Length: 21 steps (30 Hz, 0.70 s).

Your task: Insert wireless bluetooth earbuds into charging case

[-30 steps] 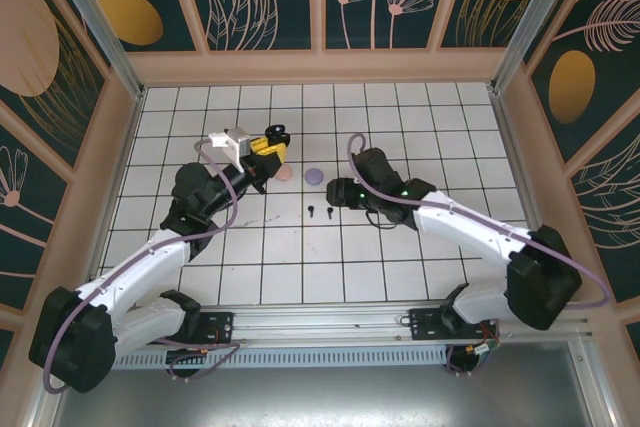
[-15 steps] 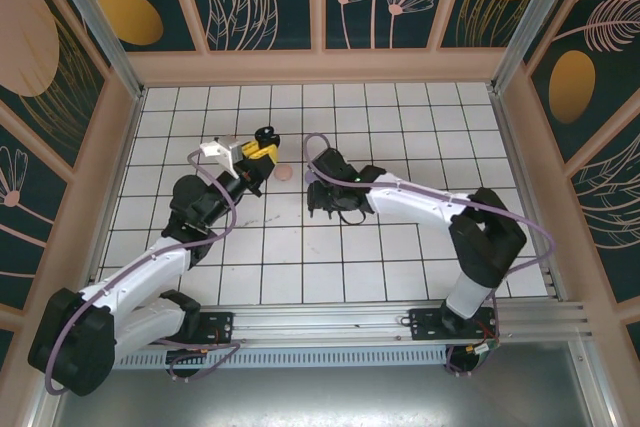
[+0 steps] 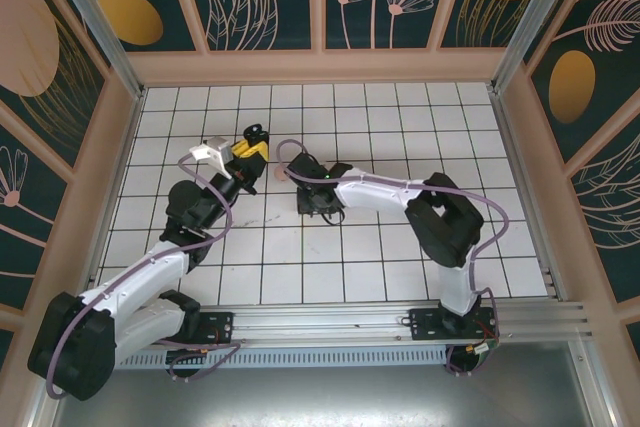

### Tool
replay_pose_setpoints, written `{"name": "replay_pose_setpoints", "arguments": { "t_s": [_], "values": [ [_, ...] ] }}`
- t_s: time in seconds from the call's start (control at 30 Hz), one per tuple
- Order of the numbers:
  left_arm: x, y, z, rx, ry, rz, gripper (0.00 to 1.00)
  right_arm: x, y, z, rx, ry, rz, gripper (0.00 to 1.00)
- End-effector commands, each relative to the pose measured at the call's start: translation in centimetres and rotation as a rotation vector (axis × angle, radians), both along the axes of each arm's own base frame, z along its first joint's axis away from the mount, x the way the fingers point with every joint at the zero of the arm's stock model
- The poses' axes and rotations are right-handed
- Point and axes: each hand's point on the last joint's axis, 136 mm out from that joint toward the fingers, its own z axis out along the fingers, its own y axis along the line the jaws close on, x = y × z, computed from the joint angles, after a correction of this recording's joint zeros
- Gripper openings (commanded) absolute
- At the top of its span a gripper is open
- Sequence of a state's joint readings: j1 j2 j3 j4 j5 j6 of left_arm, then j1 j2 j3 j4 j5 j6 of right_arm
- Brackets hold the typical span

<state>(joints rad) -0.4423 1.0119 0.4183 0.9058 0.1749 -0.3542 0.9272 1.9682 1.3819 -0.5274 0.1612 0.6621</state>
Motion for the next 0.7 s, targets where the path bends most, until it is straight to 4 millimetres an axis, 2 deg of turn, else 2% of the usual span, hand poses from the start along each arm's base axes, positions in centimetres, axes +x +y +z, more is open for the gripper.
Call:
{"name": "replay_pose_setpoints", "arguments": {
  "t_s": [0.0, 0.3, 0.67],
  "values": [
    [-0.4, 1.0, 1.6, -0.047, -0.051, 0.031, 0.0, 0.2, 0.0, -0.3, -0.048, -0.003, -0.014, 0.45],
    [-0.5, 1.3, 1.6, -0.054, -0.054, 0.041, 0.0, 0.5, 0.3, -2.0, -0.077, 0.019, -0.017, 0.4],
    [-0.6, 1.5, 1.6, -0.059, -0.057, 0.044, 0.0, 0.2, 0.6, -2.8, -0.073, 0.037, -0.01, 0.3]
  ]
}}
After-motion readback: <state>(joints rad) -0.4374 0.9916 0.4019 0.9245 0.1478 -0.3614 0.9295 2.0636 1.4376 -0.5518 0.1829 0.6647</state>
